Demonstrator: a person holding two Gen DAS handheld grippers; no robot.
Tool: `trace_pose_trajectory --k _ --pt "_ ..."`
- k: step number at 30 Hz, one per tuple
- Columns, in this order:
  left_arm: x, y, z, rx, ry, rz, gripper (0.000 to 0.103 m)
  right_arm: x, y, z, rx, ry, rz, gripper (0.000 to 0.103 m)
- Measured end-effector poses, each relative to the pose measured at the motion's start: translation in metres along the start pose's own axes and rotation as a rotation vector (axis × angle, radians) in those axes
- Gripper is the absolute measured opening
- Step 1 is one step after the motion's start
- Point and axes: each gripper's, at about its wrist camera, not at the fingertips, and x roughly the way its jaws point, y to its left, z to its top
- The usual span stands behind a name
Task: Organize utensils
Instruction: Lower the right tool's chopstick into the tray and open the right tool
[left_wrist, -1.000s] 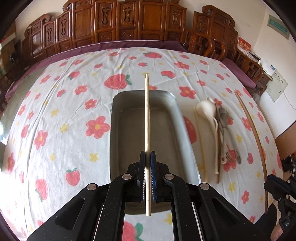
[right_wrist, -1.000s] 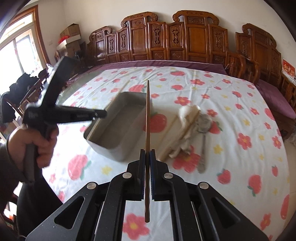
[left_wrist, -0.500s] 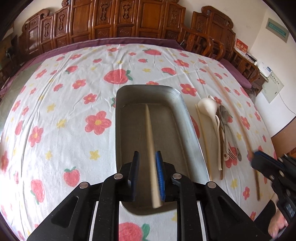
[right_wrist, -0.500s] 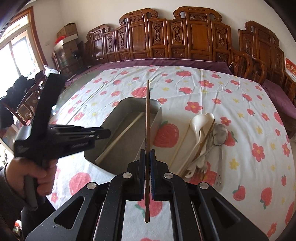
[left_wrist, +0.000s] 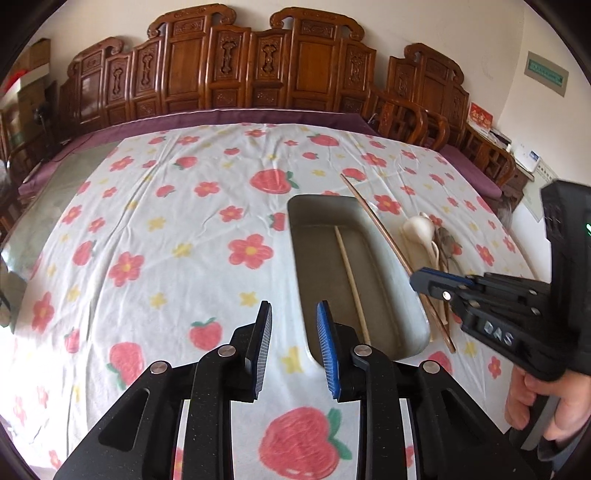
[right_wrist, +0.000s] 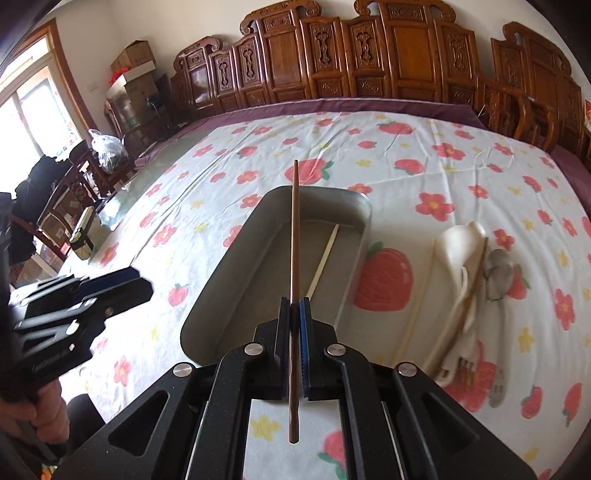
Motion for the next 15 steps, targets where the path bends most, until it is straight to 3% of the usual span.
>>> trace_pose_trajectory --k 15 --pt "-0.005 0.003 -0.006 0.047 -0.023 0.024 0.024 0.023 -0.002 0.011 0.066 0.022 0.023 0.009"
